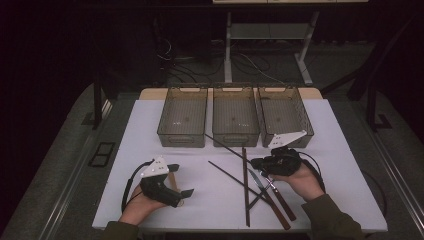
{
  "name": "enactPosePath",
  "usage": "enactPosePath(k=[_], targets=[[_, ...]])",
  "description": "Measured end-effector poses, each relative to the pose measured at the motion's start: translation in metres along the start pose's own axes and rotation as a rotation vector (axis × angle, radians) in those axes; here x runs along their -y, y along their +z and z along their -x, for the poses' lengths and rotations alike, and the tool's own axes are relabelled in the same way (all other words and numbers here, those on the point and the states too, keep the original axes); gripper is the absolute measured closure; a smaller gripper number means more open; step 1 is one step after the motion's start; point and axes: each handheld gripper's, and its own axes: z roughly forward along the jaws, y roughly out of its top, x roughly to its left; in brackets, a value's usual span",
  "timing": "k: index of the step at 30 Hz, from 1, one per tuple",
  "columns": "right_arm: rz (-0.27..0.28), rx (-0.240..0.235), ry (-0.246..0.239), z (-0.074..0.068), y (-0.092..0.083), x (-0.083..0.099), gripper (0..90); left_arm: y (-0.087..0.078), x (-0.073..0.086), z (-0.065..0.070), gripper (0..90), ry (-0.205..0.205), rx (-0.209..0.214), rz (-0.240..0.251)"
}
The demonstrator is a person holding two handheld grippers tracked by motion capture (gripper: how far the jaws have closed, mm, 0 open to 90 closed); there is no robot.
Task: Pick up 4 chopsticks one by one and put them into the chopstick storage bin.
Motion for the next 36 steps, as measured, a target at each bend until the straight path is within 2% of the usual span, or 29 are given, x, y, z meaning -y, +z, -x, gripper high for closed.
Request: enactPosePath(k=[14, 19, 27, 36], targets=[[0.008, 0.01, 0.02, 0.007, 0.003, -0.014, 85.5, 0.002, 0.0, 0.002, 0.0, 0.007, -0.001, -0.005], [0.011, 0.022, 0.026, 0.009, 0.006, -0.022, 85.5, 0.0, 0.001, 0.003, 0.0, 0.015, -0.014, -0.011], [0.015, 0.034, 0.017, 0.009, 0.011, -0.041, 85.5, -0.001, 0.0, 0.003, 0.0, 0.017, -0.012, 0.0], [0.015, 0.047, 0.019, 0.016, 0.015, -0.066, 85.4, -0.002, 0.0, 0.004, 0.0, 0.019, -0.011, -0.001]])
